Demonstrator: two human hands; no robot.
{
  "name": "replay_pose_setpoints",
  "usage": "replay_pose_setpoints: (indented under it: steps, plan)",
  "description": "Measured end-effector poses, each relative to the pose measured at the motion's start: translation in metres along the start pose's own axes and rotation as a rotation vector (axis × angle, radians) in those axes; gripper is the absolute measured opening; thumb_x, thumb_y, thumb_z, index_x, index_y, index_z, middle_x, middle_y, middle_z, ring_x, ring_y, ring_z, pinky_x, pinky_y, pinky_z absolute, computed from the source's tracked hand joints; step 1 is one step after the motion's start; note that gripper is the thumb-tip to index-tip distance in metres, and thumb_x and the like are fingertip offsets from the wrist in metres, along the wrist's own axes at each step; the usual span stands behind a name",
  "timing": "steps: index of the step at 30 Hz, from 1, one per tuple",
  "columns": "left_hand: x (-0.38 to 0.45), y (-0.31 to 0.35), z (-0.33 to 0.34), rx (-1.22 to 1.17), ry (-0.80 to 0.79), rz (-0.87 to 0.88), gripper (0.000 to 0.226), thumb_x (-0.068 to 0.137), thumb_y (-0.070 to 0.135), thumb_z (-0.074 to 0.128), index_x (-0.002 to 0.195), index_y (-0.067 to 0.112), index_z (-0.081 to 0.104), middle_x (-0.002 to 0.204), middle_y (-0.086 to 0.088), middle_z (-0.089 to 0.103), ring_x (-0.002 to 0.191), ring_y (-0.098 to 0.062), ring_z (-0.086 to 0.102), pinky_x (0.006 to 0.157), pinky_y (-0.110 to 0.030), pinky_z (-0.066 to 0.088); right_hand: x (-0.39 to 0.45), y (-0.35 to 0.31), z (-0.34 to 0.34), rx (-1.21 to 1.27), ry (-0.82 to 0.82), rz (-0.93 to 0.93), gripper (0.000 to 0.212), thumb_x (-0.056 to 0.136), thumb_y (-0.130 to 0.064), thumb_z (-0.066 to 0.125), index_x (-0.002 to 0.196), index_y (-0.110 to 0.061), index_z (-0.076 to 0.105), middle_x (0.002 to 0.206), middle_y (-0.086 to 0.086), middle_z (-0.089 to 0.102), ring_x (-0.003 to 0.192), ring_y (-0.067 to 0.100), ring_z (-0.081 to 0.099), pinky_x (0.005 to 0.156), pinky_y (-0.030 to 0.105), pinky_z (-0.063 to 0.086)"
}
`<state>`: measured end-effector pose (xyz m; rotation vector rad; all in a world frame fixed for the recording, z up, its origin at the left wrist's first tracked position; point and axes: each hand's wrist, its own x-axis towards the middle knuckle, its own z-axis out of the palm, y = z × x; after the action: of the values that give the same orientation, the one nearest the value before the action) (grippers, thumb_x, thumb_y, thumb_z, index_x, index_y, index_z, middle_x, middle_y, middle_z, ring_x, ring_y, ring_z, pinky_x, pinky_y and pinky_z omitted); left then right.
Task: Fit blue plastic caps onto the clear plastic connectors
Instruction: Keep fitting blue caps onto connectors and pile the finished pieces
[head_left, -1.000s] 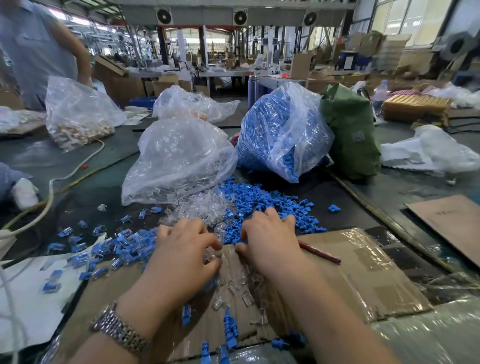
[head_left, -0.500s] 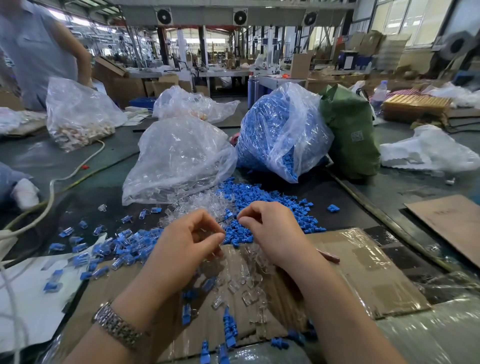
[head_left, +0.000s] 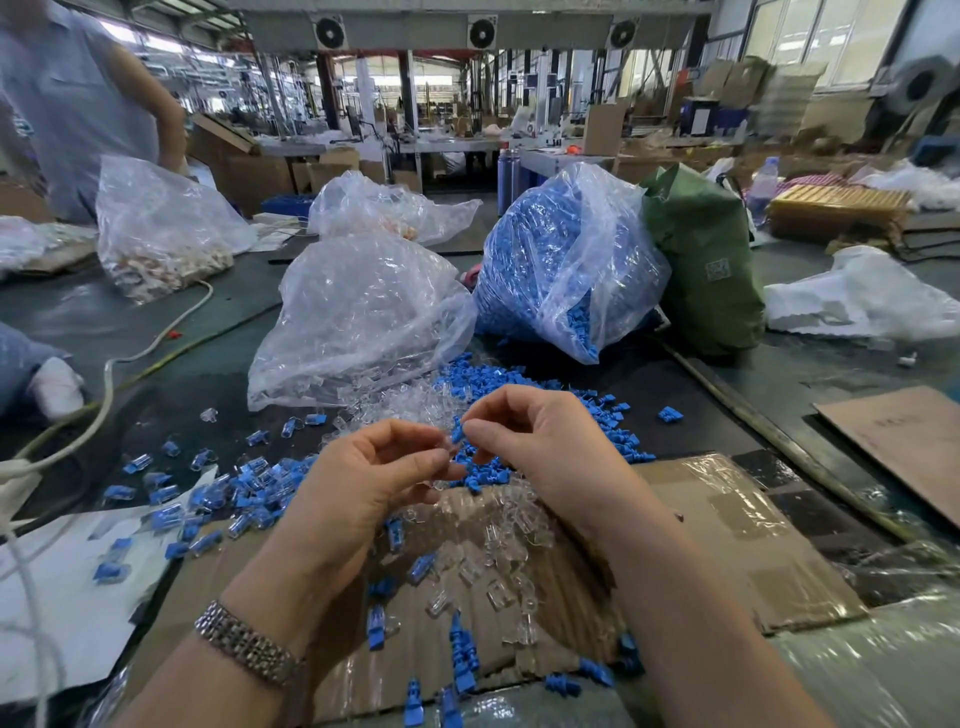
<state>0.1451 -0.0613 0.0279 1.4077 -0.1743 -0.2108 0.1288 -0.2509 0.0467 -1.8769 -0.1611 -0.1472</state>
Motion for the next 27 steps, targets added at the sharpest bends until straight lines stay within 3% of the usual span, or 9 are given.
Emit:
replay_pose_setpoints:
  steps: [7,10,17,23,27]
  plan:
    - [-0.0001,-0.0016,0.0030,-0.099,-0.004,0.002,0.015,0.066,0.003,0.077,0.080,0.007,0.077,0.091,-0.019,0.076,0.085,-0.028,0.075,0.073,-0.026,0.061,0.0007,0.0001,0.0070,-0.130,-0.025,-0.032,0.005,0.095,-0.018,0.070,0.091,-0.021,0.071,0.080,-0.004,0.071,0.075,0.006,0.066,0.074,0.019,0.055]
    - [0.0012,0.0006,0.0009,-0.207,-0.036,-0.027,0.015,0.070,-0.002,0.074,0.084,0.000,0.076,0.097,-0.024,0.074,0.089,-0.032,0.075,0.075,-0.028,0.061,0.0018,-0.0004,0.0041,-0.121,-0.042,-0.062,0.004,0.096,-0.015,0.068,0.094,-0.017,0.070,0.083,-0.003,0.071,0.078,0.008,0.066,0.077,0.020,0.055]
    - [-0.0023,0.0040,-0.0022,-0.083,-0.107,-0.041,0.021,0.077,0.009,0.073,0.097,0.006,0.080,0.103,-0.025,0.075,0.093,-0.032,0.076,0.076,-0.024,0.061,-0.0016,-0.0016,0.0060,-0.211,-0.094,-0.146,0.005,0.099,-0.016,0.064,0.094,-0.019,0.066,0.084,-0.007,0.067,0.082,0.011,0.063,0.081,0.033,0.054]
    - [-0.0043,0.0031,-0.0022,-0.044,-0.096,-0.036,0.020,0.077,0.010,0.072,0.096,0.008,0.080,0.102,-0.023,0.076,0.091,-0.030,0.076,0.073,-0.024,0.061,-0.0030,-0.0009,0.0077,-0.336,-0.104,-0.218,0.010,0.098,-0.014,0.063,0.092,-0.022,0.060,0.086,-0.010,0.060,0.078,0.007,0.055,0.068,0.020,0.045]
    - [-0.0042,0.0023,-0.0029,-0.044,-0.102,-0.028,0.021,0.077,0.010,0.072,0.097,0.007,0.080,0.102,-0.023,0.076,0.091,-0.030,0.076,0.073,-0.024,0.061,-0.0025,-0.0002,0.0067,-0.288,-0.119,-0.205,0.012,0.098,-0.014,0.063,0.092,-0.025,0.062,0.086,-0.008,0.063,0.080,0.010,0.059,0.071,0.024,0.049]
